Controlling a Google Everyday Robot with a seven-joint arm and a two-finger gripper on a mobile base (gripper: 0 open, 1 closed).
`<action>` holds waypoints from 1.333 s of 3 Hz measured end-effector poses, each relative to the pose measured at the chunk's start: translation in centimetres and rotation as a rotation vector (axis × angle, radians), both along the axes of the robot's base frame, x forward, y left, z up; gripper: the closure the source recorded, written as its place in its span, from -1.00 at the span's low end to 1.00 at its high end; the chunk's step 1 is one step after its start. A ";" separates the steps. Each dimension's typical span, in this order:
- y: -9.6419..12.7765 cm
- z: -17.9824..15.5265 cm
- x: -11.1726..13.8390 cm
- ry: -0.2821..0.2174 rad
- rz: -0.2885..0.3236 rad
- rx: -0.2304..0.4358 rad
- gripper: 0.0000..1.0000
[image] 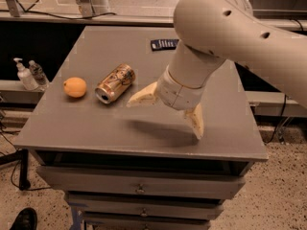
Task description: Knock orange can over
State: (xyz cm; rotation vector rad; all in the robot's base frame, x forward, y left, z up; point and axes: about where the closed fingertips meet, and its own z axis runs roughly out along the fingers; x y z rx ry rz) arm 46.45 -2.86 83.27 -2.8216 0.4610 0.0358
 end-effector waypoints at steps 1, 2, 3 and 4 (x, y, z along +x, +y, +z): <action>-1.2 0.9 1.8 0.014 -0.087 0.044 -1.00; -2.5 1.8 3.7 0.029 -0.189 0.095 -1.00; -3.8 2.5 4.9 0.052 -0.276 0.145 -1.00; -5.5 3.1 6.3 0.093 -0.390 0.207 -1.00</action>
Offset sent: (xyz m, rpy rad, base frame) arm 0.0633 -0.0454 0.0293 0.1662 0.0536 -0.3306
